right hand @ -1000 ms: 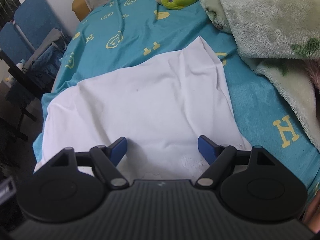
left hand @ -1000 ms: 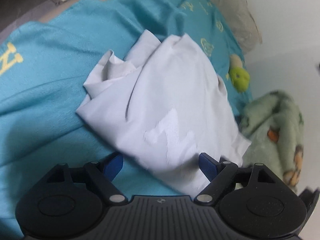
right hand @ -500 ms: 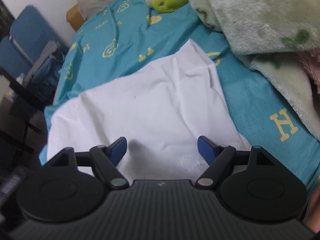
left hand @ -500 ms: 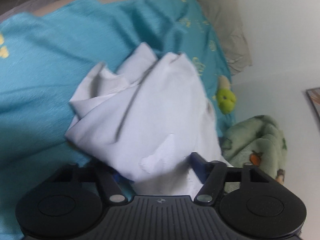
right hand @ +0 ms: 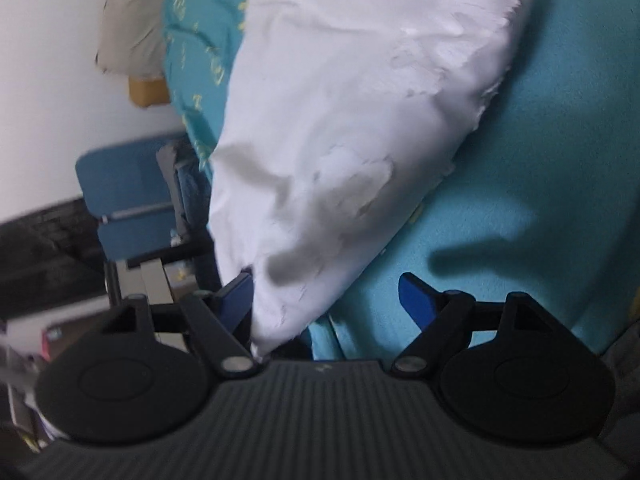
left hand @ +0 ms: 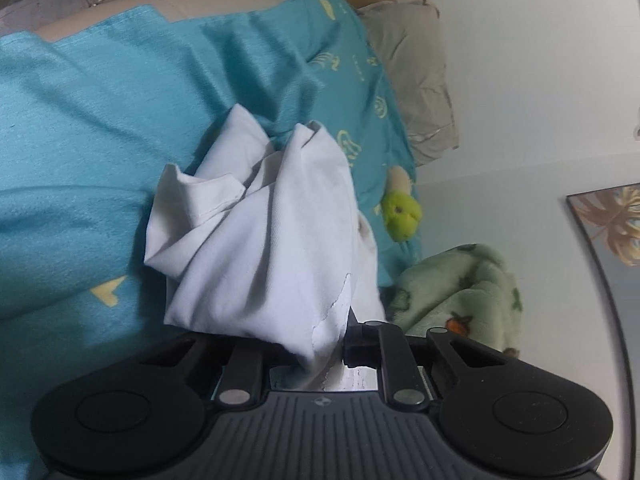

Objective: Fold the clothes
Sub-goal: 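Grasp the folded shirt edges with both grippers and lift it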

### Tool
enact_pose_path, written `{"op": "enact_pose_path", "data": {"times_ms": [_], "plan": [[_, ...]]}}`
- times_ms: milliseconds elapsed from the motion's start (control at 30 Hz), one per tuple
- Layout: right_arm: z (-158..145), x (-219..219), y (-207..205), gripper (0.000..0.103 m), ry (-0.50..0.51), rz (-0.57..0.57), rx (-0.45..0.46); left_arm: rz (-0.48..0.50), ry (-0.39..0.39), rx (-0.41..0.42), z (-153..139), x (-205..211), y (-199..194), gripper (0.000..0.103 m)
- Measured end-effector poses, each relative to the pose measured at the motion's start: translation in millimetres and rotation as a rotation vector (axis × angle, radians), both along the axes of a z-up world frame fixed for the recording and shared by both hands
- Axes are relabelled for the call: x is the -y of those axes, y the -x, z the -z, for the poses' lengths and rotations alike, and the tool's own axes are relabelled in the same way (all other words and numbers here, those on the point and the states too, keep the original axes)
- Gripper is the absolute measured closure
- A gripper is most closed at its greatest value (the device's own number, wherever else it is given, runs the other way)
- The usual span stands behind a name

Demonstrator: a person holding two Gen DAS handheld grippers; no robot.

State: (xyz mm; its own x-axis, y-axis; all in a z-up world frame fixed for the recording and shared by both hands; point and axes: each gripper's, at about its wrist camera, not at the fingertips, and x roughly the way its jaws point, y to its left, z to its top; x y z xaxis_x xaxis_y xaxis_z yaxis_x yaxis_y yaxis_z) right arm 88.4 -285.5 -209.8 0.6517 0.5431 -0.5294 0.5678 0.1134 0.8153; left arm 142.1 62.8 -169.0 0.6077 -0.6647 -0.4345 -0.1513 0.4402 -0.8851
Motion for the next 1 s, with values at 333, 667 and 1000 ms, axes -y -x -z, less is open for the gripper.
{"op": "enact_pose_path", "data": {"times_ms": [333, 667, 1000], "plan": [[-3, 20, 6, 0.070, 0.182, 0.222, -0.012, -0.001, 0.022, 0.020, -8, 3, -1, 0.087], [-90, 31, 35, 0.084, 0.239, 0.219, 0.184, 0.031, 0.030, 0.026, -107, 13, 22, 0.088], [-219, 132, 48, 0.084, 0.282, 0.256, 0.363, 0.178, 0.000, 0.175, -260, 134, -2, 0.088]]}}
